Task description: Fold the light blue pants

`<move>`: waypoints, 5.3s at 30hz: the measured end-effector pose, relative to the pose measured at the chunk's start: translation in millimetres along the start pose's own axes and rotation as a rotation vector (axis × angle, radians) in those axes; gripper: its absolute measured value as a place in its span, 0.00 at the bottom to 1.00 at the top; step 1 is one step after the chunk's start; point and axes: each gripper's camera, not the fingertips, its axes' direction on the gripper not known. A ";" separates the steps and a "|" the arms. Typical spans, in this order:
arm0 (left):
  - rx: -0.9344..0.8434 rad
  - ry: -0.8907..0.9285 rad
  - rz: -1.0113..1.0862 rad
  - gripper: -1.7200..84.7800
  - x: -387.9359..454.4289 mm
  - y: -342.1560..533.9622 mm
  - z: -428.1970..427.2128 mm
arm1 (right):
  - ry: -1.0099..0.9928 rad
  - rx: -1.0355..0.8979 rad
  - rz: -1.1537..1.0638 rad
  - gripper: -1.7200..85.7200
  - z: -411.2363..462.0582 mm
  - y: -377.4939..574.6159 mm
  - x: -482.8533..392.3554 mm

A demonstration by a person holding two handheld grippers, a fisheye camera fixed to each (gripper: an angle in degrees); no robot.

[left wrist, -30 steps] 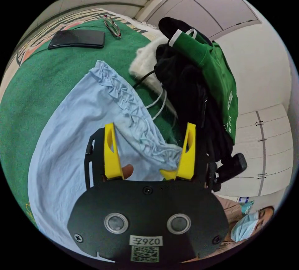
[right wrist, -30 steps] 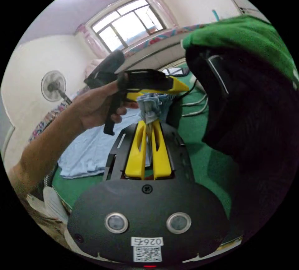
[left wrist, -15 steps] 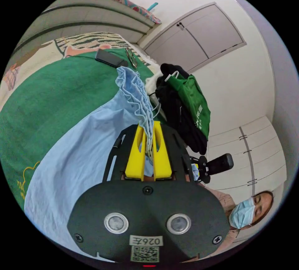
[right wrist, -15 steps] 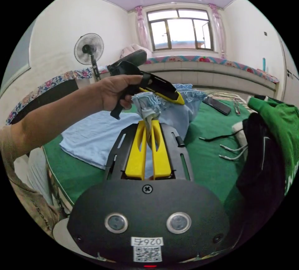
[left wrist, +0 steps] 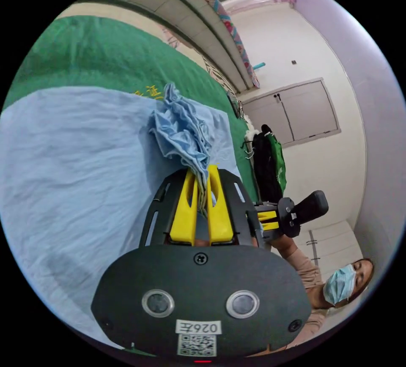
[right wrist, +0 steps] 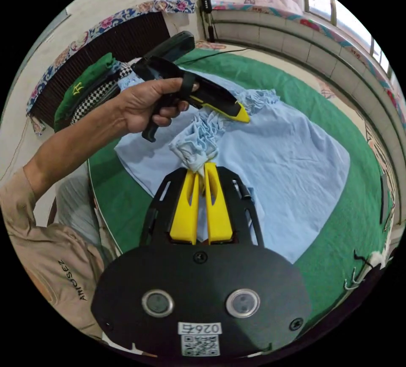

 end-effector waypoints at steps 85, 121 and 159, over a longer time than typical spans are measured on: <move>-0.200 0.242 0.306 0.01 178.9 -37.6 26.7 | -0.138 0.571 0.435 0.00 -223.3 193.6 53.5; 0.311 -0.197 0.154 0.06 -93.4 192.7 -449.3 | -0.203 0.008 -0.149 0.07 80.4 -258.5 -275.9; -0.344 -1.772 1.215 0.01 188.2 363.0 3.8 | 0.146 -0.098 0.198 0.13 102.8 -496.4 -174.7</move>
